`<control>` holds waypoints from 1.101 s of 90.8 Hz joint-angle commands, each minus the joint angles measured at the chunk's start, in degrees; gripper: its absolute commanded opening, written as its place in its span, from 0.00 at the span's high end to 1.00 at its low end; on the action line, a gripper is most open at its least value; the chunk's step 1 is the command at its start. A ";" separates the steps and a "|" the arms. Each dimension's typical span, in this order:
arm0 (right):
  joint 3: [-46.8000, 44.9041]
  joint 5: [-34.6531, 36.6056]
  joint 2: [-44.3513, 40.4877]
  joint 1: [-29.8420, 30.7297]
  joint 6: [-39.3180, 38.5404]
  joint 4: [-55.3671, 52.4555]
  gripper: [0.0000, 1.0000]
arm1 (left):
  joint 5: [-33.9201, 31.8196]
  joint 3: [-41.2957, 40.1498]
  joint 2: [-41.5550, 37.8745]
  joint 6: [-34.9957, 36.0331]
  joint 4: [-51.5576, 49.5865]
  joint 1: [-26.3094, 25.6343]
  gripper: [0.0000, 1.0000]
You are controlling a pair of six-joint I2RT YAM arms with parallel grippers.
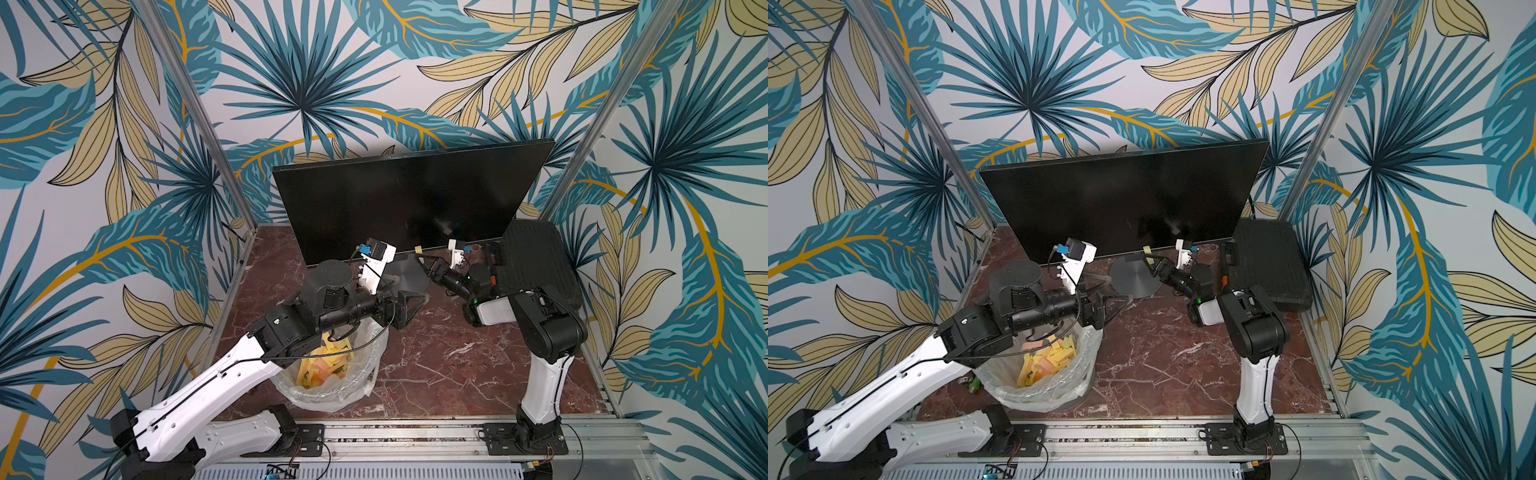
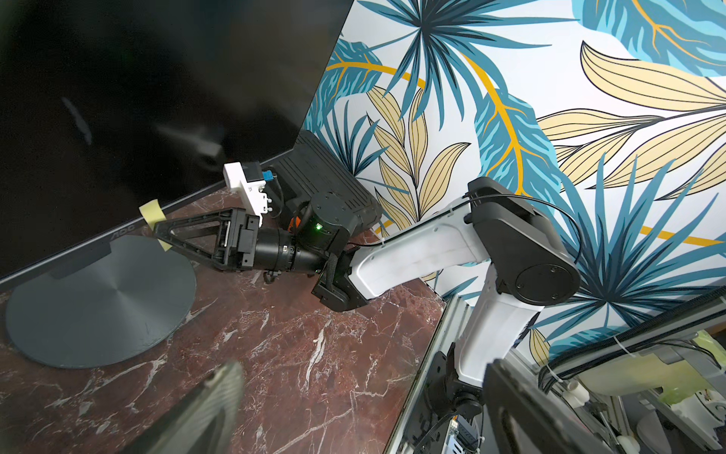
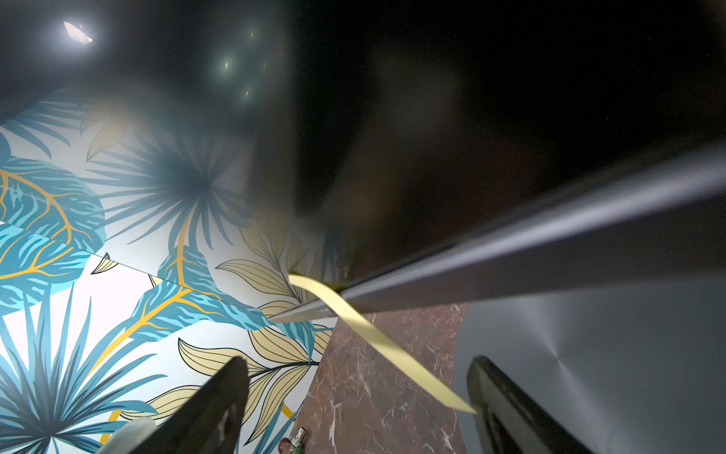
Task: Remove the sticky note from the monitor
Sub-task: Tear off the sticky note from the monitor.
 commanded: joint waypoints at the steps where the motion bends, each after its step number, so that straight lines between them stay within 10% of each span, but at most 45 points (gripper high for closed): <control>1: 0.93 -1.32 1.36 -0.14 1.38 2.98 0.15 | -0.63 1.84 0.01 0.88 0.79 -0.21 0.00; 51: -3.06 -4.02 -1.46 -0.96 2.80 4.86 1.00 | -1.40 1.13 -0.40 0.77 0.65 -0.56 0.00; 100: -14.66 -6.80 -19.95 -0.42 -2.50 -7.74 1.00 | -15.21 -5.26 -8.20 -1.95 -0.08 -0.65 0.00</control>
